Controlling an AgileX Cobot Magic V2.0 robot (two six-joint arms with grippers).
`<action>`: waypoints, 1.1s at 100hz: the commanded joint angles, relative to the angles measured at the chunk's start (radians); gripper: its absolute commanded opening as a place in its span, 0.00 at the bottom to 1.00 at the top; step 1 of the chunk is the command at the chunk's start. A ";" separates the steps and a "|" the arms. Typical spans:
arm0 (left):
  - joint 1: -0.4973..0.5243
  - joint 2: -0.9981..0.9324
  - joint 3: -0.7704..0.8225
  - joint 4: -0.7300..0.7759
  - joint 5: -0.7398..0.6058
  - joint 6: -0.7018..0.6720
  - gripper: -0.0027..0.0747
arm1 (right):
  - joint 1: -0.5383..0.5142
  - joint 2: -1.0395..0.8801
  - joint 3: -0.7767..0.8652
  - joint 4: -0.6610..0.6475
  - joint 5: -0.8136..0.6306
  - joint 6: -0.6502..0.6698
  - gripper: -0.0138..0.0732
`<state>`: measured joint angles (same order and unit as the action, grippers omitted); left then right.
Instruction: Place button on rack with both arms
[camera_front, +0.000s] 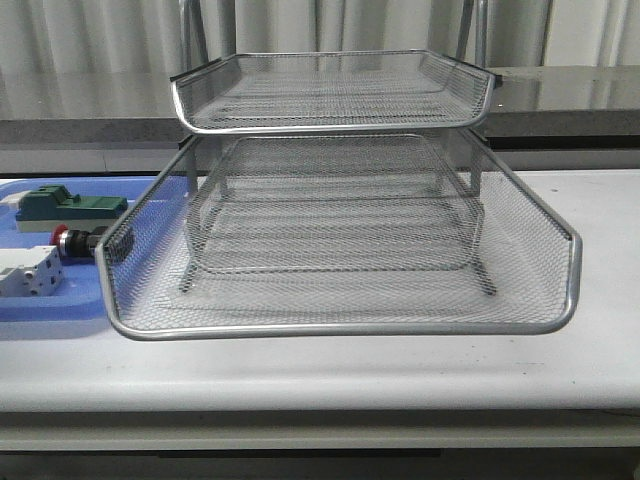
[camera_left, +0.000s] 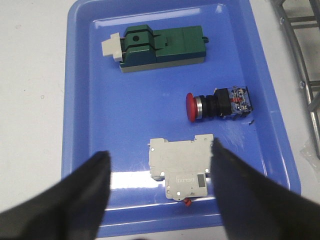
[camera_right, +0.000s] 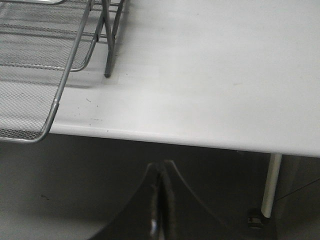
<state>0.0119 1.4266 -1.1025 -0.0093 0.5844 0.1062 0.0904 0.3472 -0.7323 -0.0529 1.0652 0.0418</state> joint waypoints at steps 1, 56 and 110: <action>-0.002 -0.028 -0.034 -0.006 -0.049 0.004 0.86 | -0.004 0.006 -0.034 -0.011 -0.060 -0.004 0.08; -0.002 0.045 -0.158 -0.024 0.131 0.159 0.89 | -0.004 0.006 -0.034 -0.011 -0.060 -0.004 0.08; -0.102 0.438 -0.629 -0.082 0.435 0.667 0.89 | -0.004 0.006 -0.034 -0.011 -0.060 -0.004 0.08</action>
<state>-0.0642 1.8586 -1.6505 -0.0779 1.0003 0.7174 0.0904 0.3472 -0.7323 -0.0529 1.0673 0.0418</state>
